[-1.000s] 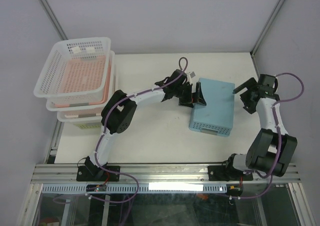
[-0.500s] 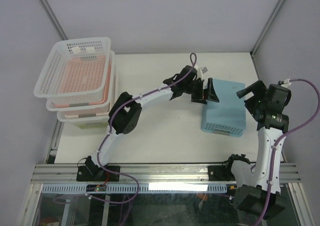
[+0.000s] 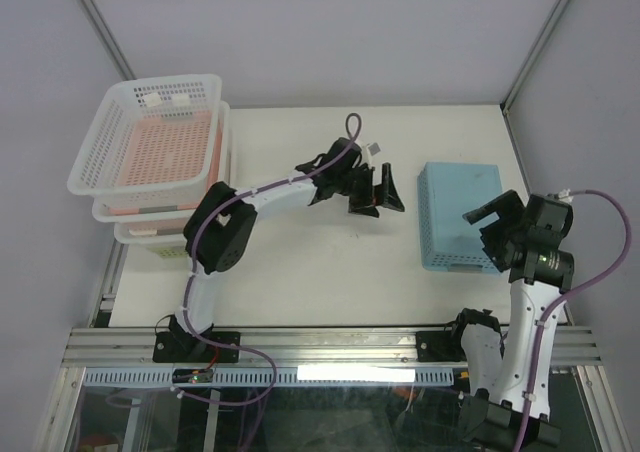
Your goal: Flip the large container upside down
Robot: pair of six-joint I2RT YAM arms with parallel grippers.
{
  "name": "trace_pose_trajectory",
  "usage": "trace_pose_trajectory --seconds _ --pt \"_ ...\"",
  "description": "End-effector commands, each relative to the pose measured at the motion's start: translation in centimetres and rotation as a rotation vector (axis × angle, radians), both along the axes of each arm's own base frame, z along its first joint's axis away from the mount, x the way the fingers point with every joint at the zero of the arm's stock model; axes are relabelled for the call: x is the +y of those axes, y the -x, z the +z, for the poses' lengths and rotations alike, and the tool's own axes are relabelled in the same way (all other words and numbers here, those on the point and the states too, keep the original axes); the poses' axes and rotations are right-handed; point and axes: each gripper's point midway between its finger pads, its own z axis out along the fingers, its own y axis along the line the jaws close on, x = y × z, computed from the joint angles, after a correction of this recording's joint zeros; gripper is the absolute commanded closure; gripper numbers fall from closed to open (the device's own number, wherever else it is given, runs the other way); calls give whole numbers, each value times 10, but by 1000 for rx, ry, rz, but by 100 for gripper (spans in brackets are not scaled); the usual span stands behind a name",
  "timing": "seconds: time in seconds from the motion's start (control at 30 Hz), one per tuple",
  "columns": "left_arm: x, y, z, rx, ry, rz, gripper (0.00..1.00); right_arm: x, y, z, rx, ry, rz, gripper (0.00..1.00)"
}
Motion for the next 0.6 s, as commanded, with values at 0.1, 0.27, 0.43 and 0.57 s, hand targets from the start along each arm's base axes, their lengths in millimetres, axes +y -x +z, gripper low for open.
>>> trace_pose_trajectory --seconds 0.1,0.27,0.43,0.57 --pt "43 2 69 -227 45 45 1 20 34 -65 220 -200 -116 10" --pt "43 14 70 -266 36 21 1 33 27 -94 199 -329 -163 34" --pt "45 20 70 -280 34 3 1 33 8 -97 129 -389 -196 45" --pt "47 24 68 -281 33 -11 1 24 0 -95 120 -349 -209 46"
